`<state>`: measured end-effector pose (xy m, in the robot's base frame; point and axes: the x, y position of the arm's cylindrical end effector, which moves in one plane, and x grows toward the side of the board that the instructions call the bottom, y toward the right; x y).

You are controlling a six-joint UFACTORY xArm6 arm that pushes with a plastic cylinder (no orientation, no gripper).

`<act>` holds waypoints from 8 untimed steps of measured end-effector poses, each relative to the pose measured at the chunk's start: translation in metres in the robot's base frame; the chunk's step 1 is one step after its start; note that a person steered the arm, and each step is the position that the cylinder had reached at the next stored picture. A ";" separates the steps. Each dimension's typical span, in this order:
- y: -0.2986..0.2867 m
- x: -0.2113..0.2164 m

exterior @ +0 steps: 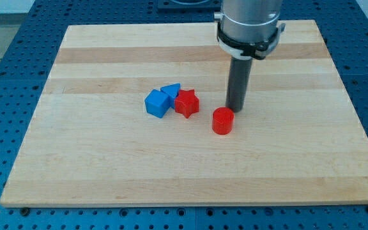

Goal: Move red circle into red star

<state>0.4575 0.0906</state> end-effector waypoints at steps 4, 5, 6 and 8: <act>0.019 0.090; 0.004 0.089; -0.018 0.089; 0.000 0.048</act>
<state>0.5053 0.0909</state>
